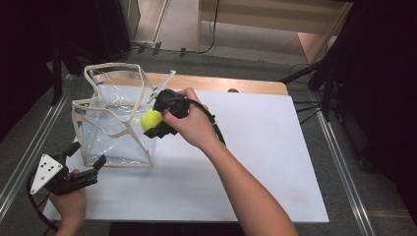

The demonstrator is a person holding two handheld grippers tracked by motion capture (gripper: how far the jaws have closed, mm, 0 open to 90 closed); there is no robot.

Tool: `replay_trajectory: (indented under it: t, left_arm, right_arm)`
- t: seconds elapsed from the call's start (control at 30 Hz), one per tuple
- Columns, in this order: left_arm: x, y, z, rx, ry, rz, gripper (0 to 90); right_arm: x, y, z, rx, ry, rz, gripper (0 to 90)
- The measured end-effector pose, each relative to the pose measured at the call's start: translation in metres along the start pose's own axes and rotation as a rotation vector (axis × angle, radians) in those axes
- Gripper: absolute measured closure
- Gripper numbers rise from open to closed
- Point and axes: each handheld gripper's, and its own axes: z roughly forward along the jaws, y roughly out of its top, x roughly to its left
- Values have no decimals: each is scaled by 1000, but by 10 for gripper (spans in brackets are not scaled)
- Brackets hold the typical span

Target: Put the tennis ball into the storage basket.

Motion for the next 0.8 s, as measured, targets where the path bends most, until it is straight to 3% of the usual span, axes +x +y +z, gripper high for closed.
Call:
replay_trajectory:
  t: [0.8]
  left_arm:
    - [0, 0, 0, 5, -3, 9, 54]
  right_arm:
    - [-3, 31, -16, -14, -10, -17, 241]
